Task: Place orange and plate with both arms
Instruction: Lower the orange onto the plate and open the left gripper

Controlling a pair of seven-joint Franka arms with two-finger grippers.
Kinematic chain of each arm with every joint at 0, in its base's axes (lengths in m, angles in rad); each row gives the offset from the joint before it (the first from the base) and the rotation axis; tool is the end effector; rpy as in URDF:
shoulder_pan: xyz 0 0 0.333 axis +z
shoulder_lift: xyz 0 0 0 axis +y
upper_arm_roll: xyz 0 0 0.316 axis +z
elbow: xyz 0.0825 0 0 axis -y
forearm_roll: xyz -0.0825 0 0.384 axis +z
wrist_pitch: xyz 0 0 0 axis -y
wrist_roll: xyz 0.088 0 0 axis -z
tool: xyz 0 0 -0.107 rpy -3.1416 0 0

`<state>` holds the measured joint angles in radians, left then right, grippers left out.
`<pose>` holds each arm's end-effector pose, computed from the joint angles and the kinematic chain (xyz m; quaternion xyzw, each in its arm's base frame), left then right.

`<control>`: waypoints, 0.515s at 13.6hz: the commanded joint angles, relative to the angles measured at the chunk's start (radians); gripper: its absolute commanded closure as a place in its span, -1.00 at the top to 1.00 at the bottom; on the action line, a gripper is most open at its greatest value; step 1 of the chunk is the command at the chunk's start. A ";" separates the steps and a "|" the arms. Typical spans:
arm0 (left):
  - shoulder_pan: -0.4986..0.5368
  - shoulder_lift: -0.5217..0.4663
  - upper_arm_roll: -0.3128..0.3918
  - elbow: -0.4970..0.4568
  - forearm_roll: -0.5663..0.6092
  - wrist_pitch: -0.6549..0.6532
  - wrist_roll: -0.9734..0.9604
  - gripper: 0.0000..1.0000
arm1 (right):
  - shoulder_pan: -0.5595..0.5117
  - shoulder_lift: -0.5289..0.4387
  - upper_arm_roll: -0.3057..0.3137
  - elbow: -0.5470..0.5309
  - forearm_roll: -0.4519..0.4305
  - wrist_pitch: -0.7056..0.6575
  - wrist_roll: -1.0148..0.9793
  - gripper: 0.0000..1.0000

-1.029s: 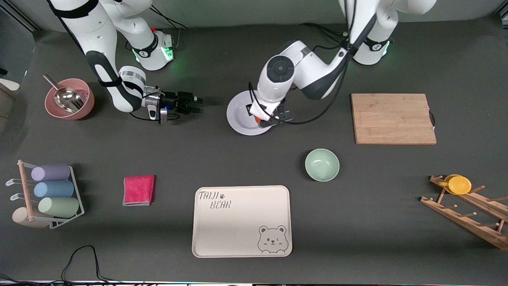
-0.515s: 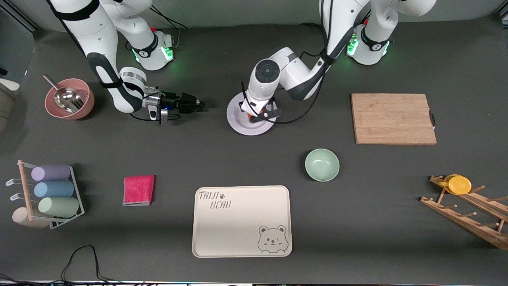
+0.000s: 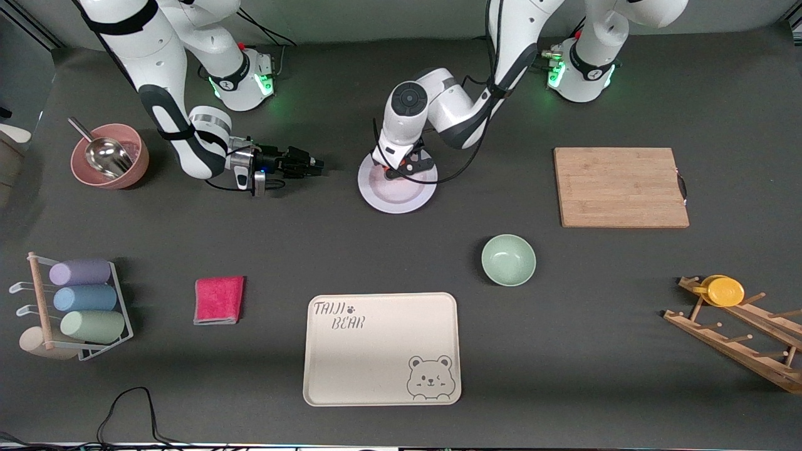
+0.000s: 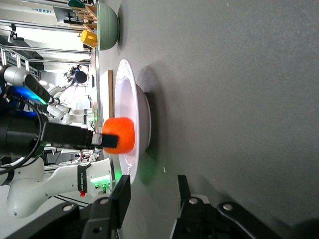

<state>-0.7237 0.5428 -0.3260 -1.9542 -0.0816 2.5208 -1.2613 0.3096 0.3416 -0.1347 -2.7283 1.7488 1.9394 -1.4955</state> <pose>0.3182 -0.5371 0.2149 0.9809 0.1609 -0.0884 0.0644 0.2992 0.1130 0.1046 -0.8330 0.0058 -0.0110 0.5531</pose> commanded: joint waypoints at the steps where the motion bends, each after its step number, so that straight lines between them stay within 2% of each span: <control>1: -0.008 0.003 0.013 0.003 0.045 0.012 -0.053 0.78 | 0.014 0.050 -0.003 0.021 0.034 -0.025 -0.048 -0.10; 2: -0.008 0.000 0.021 0.004 0.045 0.009 -0.055 1.00 | 0.014 0.050 -0.003 0.021 0.034 -0.025 -0.048 -0.10; 5: 0.010 -0.039 0.027 0.005 0.045 -0.013 -0.063 1.00 | 0.014 0.059 -0.003 0.022 0.034 -0.025 -0.048 -0.10; 7: 0.050 -0.107 0.027 0.008 0.045 -0.098 -0.046 1.00 | 0.014 0.059 -0.003 0.022 0.034 -0.025 -0.049 -0.09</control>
<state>-0.7056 0.5272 -0.3015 -1.9351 -0.0551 2.5101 -1.2930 0.3096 0.3721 -0.1346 -2.7173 1.7488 1.9225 -1.5104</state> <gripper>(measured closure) 0.000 0.542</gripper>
